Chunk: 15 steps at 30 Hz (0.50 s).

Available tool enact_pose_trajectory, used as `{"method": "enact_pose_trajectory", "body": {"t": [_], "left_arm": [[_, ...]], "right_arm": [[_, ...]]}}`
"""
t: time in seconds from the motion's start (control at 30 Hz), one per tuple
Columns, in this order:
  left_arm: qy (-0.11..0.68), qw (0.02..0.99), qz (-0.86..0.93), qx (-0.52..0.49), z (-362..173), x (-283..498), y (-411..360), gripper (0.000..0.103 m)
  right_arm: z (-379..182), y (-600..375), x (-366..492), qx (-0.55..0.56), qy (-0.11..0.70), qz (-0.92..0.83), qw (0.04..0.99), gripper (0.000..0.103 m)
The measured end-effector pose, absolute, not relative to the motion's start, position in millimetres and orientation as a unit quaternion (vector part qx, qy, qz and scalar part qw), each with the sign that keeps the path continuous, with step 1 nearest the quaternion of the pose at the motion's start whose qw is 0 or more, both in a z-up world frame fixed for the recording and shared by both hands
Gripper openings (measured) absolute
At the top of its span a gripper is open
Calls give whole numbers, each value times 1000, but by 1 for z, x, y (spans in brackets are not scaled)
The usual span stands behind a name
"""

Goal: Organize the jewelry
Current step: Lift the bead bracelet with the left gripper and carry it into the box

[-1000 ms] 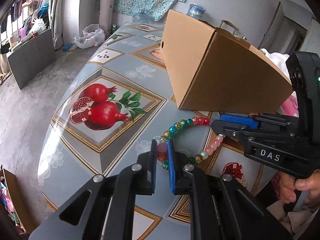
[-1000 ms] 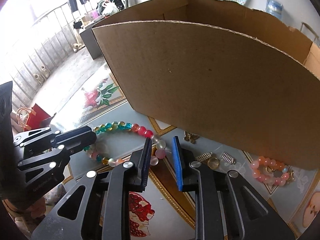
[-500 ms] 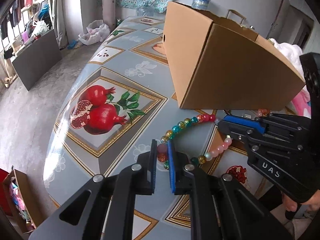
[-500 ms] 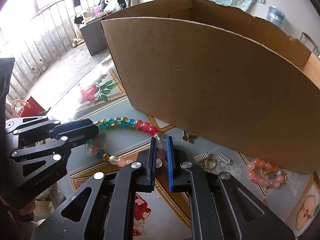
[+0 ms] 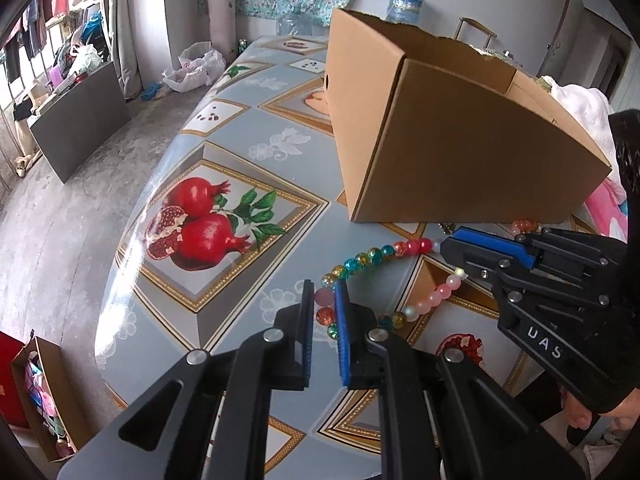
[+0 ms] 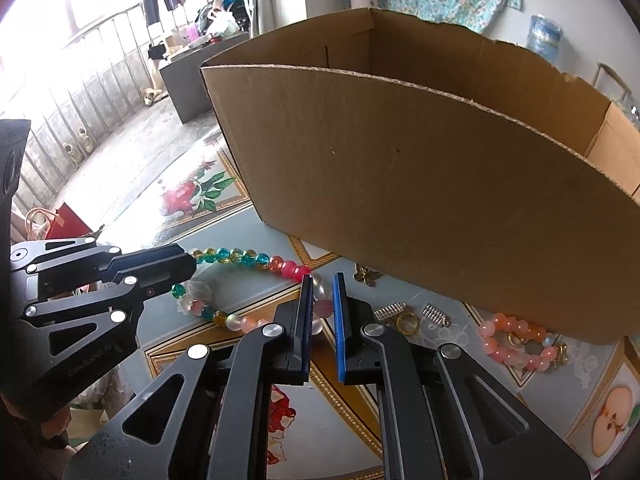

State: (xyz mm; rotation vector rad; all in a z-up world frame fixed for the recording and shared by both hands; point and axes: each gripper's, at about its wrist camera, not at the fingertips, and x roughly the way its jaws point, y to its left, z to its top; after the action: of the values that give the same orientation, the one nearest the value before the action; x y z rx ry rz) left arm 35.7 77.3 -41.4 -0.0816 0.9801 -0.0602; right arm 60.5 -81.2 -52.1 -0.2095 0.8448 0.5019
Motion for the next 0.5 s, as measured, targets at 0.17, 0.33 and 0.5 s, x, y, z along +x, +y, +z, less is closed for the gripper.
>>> {"method": "enact_pose_trajectory", "body": {"t": [0.17, 0.33, 0.5], "left_arm": [[463, 885, -28, -38, -36, 32, 77, 10], [457, 888, -27, -34, -30, 29, 76, 10], [451, 892, -26, -30, -24, 25, 72, 10]], "right_arm": [[-49, -82, 55, -100, 397, 242, 880, 8], [-46, -83, 47, -97, 391, 243, 883, 8], [-42, -86, 41, -94, 383, 244, 886, 8]]}}
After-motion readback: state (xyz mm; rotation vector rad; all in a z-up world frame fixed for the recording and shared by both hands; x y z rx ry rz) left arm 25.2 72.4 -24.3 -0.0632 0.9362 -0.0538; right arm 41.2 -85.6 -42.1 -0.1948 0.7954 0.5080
